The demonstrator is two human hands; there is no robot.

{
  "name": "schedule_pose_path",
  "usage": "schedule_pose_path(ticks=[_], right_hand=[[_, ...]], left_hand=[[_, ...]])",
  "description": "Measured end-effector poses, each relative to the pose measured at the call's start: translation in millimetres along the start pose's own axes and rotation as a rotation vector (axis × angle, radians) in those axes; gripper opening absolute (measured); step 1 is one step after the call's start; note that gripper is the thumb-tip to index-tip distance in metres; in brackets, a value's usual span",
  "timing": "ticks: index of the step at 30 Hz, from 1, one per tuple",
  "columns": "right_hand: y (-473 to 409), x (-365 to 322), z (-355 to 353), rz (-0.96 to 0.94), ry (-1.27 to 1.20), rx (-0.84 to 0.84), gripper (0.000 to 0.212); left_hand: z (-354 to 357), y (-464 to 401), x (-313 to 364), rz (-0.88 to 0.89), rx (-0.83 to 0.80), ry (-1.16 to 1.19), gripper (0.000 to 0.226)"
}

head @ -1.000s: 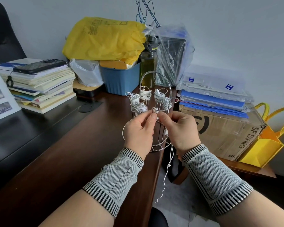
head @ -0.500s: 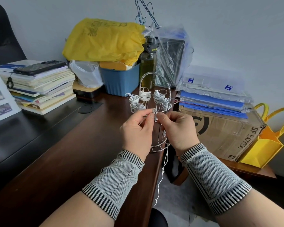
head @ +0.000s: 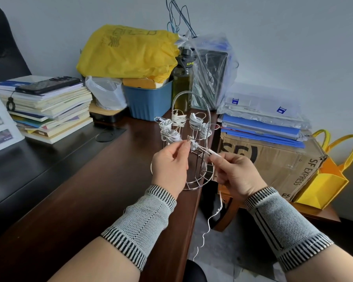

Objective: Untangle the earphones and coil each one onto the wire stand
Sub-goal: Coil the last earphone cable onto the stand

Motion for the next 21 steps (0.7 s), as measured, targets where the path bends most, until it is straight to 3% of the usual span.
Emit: schedule_pose_path(ticks=[6, 11, 14, 18, 21], right_hand=[[0.3, 7.8, -18.8, 0.161, -0.224, -0.001, 0.024], [1.2, -15.7, -20.3, 0.185, -0.192, 0.055, 0.03], [-3.4, -43.2, -28.5, 0.1, 0.196, 0.171, 0.029], [-3.1, -114.1, 2.1, -0.358, 1.102, 0.276, 0.037], [6.1, -136.7, 45.2, -0.606, 1.387, 0.292, 0.039]], left_hand=[[-1.4, 0.3, 1.1, 0.004, 0.006, 0.003, 0.024], [-1.7, 0.4, 0.6, -0.015, 0.003, 0.023, 0.026], [-1.7, -0.1, 0.2, -0.018, 0.008, 0.033, 0.026], [-1.6, -0.5, -0.7, -0.029, 0.012, 0.039, 0.027], [-0.9, -0.6, -1.6, -0.037, 0.008, 0.048, 0.035]])
Point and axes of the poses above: each hand's wrist, its own y-axis away from the middle knuckle, its own z-axis out of the palm, x = y × z, the point moved 10 cm from there along -y, towards the middle knuckle, and after that the axes turned 7 degrees about x, right-handed, at the moved point
